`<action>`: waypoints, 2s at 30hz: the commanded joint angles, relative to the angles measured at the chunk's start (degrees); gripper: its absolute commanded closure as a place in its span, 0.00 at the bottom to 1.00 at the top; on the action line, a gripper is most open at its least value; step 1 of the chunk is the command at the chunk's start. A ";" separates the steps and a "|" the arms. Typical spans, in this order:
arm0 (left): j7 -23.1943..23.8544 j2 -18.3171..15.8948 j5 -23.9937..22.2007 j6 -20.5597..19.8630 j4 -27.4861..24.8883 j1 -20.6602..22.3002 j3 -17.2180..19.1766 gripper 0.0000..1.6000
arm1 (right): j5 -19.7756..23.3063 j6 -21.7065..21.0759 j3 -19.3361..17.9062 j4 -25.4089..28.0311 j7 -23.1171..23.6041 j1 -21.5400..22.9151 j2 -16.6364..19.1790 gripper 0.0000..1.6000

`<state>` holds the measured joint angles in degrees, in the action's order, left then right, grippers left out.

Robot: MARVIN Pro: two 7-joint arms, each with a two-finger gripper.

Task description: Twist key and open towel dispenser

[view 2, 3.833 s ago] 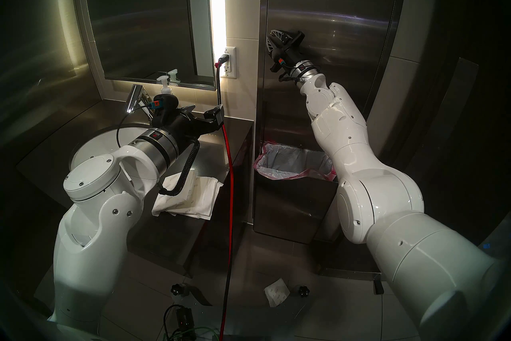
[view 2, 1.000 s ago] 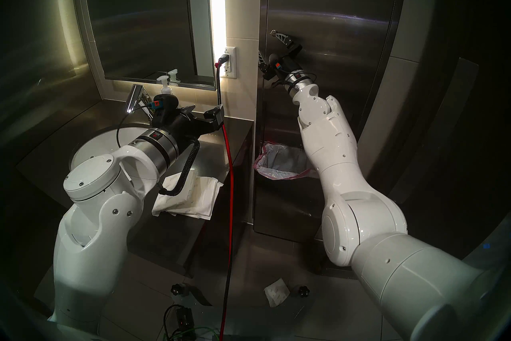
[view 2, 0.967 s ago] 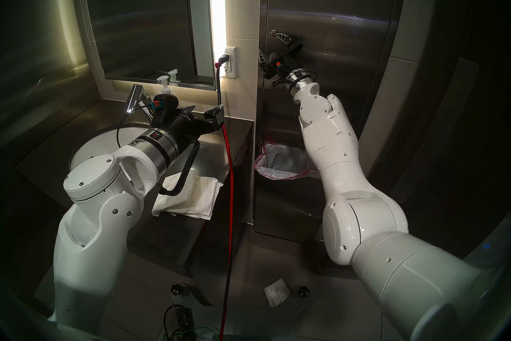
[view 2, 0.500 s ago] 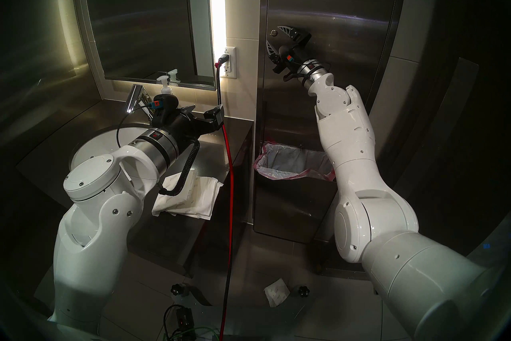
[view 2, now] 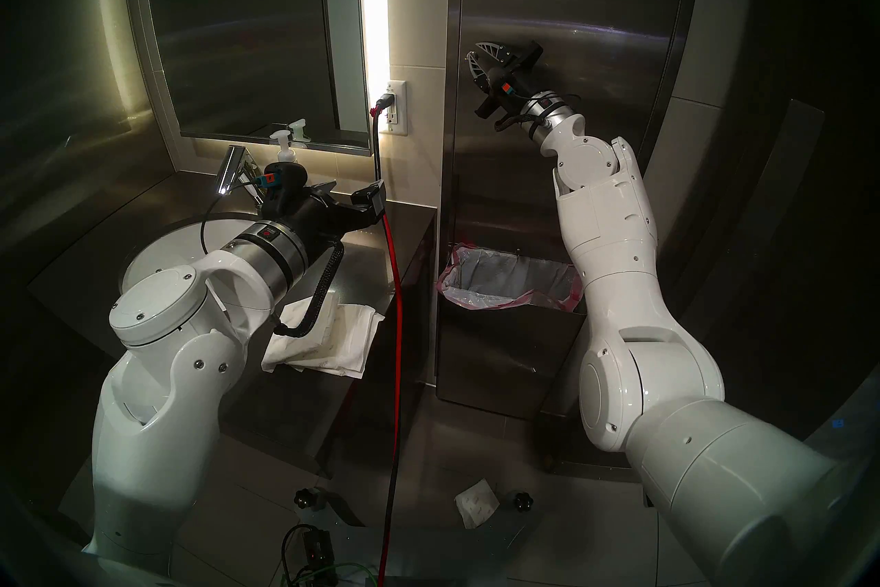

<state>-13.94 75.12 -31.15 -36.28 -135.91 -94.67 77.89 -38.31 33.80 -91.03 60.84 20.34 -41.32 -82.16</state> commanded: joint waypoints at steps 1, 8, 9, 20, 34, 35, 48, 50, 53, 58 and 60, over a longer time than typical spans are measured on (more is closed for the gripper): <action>-0.09 0.10 0.08 0.00 -0.56 0.27 -0.12 0.00 | -0.29 0.04 -0.05 -1.44 -0.16 1.90 0.23 0.38; -0.06 0.10 0.07 0.02 -0.55 0.26 -0.10 0.00 | -0.55 0.14 0.03 -2.63 -0.07 3.53 0.18 0.45; -0.05 0.10 0.07 0.02 -0.54 0.26 -0.10 0.00 | -0.57 0.14 0.02 -2.69 -0.08 3.67 0.16 0.48; -0.06 0.10 0.08 0.01 -0.55 0.27 -0.11 0.00 | -0.85 0.43 -0.06 -3.32 -0.38 4.72 -0.44 0.51; -0.05 0.11 0.09 0.01 -0.55 0.26 -0.10 0.00 | -0.99 0.65 -0.52 -3.73 0.29 5.12 -0.62 0.62; -0.05 0.11 0.09 0.01 -0.55 0.26 -0.10 0.00 | -0.99 0.66 -0.55 -3.79 0.31 5.17 -0.64 0.64; -0.04 0.11 0.09 0.01 -0.54 0.26 -0.10 0.00 | -1.14 0.80 -0.96 -5.26 0.38 6.24 -0.85 0.56; -0.04 0.11 0.09 0.02 -0.54 0.26 -0.10 0.00 | -1.19 0.85 -0.96 -5.59 0.35 6.56 -0.89 0.56; -0.03 0.11 0.09 0.02 -0.54 0.26 -0.10 0.00 | -1.20 0.95 -1.00 -5.86 0.32 6.83 -0.91 0.60; -0.03 0.12 0.09 0.02 -0.54 0.26 -0.10 0.00 | -1.18 1.14 -1.05 -6.22 0.31 7.10 -0.98 0.59; -0.03 0.12 0.09 0.01 -0.54 0.26 -0.09 0.00 | -1.20 1.21 -1.07 -6.38 0.30 7.21 -1.01 0.61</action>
<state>-13.92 75.15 -31.12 -36.30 -135.90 -94.67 77.90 -39.49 35.08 -91.67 54.04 21.51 -36.97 -83.30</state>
